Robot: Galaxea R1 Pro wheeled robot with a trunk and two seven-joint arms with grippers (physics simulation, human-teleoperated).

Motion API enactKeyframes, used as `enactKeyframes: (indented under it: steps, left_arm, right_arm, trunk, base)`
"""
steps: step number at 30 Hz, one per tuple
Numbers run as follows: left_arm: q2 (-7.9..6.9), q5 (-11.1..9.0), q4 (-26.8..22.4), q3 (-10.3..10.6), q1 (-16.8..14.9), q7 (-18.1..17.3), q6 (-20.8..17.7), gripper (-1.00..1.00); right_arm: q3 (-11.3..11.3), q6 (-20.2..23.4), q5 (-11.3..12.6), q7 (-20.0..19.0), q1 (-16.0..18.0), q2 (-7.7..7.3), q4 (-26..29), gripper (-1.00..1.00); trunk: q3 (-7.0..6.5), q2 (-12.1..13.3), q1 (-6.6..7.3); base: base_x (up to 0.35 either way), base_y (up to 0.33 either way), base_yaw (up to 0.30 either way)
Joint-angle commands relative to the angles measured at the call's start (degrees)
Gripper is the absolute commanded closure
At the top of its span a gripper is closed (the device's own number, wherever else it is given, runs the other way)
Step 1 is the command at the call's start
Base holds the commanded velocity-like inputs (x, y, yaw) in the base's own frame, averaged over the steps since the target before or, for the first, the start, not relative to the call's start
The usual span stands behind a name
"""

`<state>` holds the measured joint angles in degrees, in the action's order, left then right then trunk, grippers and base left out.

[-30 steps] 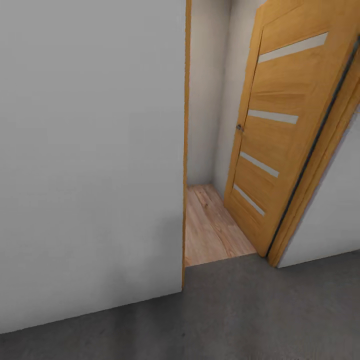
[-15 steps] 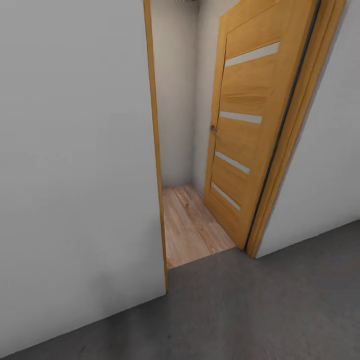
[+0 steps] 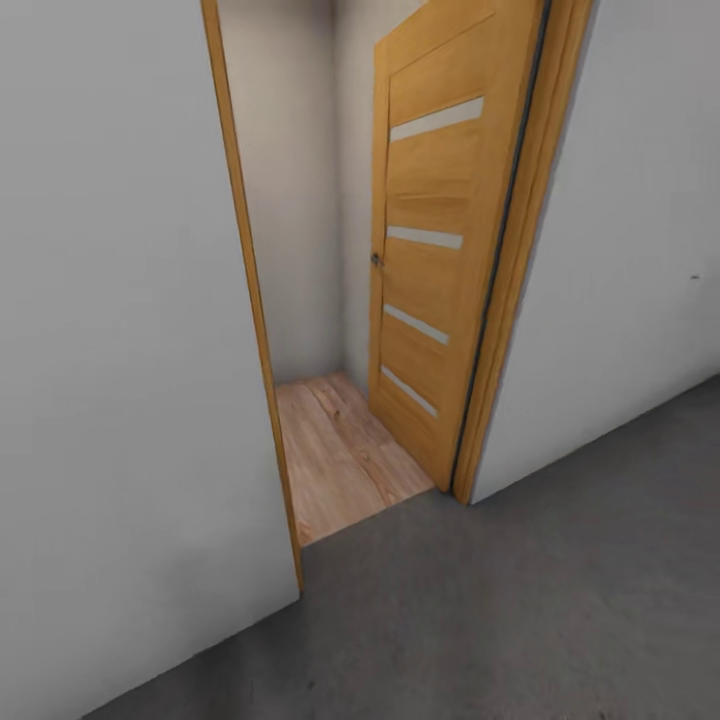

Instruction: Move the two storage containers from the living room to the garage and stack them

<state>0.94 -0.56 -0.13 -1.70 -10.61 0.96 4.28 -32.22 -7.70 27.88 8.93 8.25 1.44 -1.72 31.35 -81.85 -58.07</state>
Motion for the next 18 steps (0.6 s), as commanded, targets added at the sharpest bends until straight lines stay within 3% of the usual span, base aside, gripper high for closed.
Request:
enactKeyframes:
  steps: [1,18]
  left_arm:
    - [0.00,-0.1,0.0,-0.1,0.0,0.1,0.2,-1.00]
    - [0.03,-0.1,0.0,-0.1,0.0,0.1,0.2,-1.00]
  right_arm:
    - [-0.5,-0.3,0.5,0.0,0.1,0.05,-0.2,-1.00]
    - [-0.5,-0.3,0.5,0.0,0.0,0.05,-0.2,-1.00]
  trunk:
    - [0.01,0.0,0.00]
    - [-0.77,0.0,0.00]
  base:
    - [0.000,0.000,-0.278]
    - [0.000,0.000,-0.276]
